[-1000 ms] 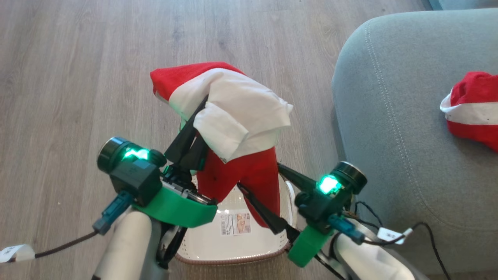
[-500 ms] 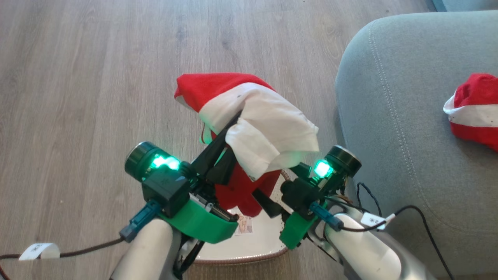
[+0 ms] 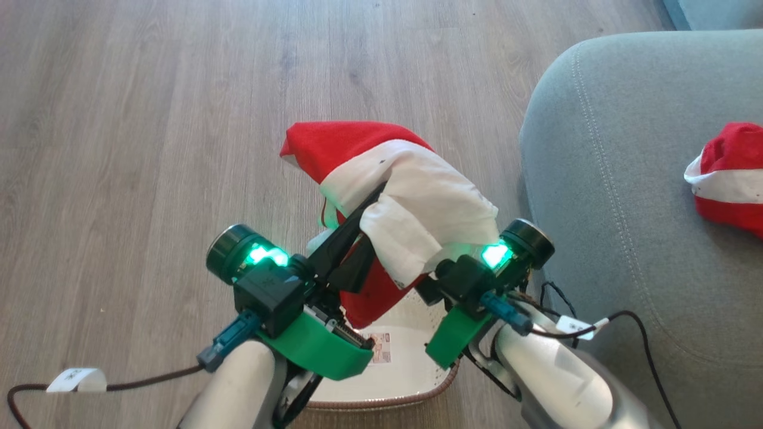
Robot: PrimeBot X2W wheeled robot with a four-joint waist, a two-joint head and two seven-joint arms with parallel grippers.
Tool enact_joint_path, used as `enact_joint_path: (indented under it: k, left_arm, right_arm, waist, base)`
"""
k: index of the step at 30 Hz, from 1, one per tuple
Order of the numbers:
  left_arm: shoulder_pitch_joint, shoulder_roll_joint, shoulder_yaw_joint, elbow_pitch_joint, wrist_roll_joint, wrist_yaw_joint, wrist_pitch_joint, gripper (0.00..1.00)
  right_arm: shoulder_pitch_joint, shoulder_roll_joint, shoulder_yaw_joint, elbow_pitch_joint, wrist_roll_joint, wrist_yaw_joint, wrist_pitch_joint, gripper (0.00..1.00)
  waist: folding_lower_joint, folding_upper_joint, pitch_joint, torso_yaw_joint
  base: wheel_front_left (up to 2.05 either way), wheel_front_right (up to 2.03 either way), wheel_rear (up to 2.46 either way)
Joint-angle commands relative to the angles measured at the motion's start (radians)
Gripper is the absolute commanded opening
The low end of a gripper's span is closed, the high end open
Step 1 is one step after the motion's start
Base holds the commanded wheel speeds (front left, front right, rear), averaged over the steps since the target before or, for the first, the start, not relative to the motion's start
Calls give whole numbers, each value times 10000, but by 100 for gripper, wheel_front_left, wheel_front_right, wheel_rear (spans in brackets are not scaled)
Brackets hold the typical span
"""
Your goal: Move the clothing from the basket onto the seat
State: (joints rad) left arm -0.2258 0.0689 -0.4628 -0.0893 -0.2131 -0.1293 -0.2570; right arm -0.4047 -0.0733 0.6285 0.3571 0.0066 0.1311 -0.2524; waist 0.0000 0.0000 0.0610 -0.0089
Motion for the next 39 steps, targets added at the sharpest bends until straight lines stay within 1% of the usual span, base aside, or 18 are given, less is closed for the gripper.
enact_joint_path:
  k: [1, 4, 9, 14, 18, 25, 31, 33, 34, 35, 39]
  left_arm:
    - [-490, 97, 245, -316, -55, -13, -48, 0]
    - [-457, 110, 296, -266, -56, -13, -48, 0]
    - [-346, 84, 549, -74, -83, -13, -48, 0]
    - [-211, 86, 629, 267, 27, -13, -48, 0]
    - [-144, 127, 547, 464, 111, -13, -48, 0]
    - [-238, 426, -157, 733, 387, -13, -48, 0]
    - [-314, 525, -569, 782, 256, -13, -48, 0]
    - [-341, 520, -598, 754, 217, -13, -48, 49]
    - [-344, 508, -581, 727, 197, -13, -48, 92]
    - [-329, 490, -558, 724, 151, -13, -48, 100]
    - [-319, 478, -477, 771, 87, -13, -48, 100]
  right_arm:
    - [-259, 223, 5, -359, 208, -4, -94, 0]
    - [-137, 227, -169, -599, 618, -4, -94, 0]
    - [119, 229, -826, -1020, 1178, -4, -94, 0]
    - [380, 230, -1564, -1450, 1597, -4, -94, 0]
    - [470, 230, -1794, -1688, 1790, -4, -94, 0]
    - [525, 230, -2007, -1948, 2097, -4, -94, 0]
    - [554, 231, -1951, -2025, 2280, -4, -94, 0]
    - [552, 231, -1958, -2033, 2370, -4, -94, 0]
    - [548, 231, -1962, -2030, 2396, -4, -94, 0]
    - [546, 231, -1969, -2027, 2420, -4, -94, 0]
    - [564, 231, -2052, -2063, 2546, -4, -94, 0]
  waist:
    - [0, 0, -26, 12]
    - [0, 0, -68, 35]
    - [0, 0, -131, 75]
    - [0, 0, -165, 102]
    - [0, 0, -164, 114]
    - [0, 0, -4, 130]
    - [0, 0, 90, 161]
    - [0, 0, 101, 169]
    - [0, 0, 103, 173]
    - [0, 0, 97, 175]
    - [0, 0, 88, 171]
  base:
    - [0, 0, 0]
    - [0, 0, 0]
    - [0, 0, 0]
    - [0, 0, 0]
    - [0, 0, 0]
    - [0, 0, 0]
    - [0, 0, 0]
    - [0, 0, 0]
    - [0, 0, 0]
    - [0, 0, 0]
    - [0, 0, 0]
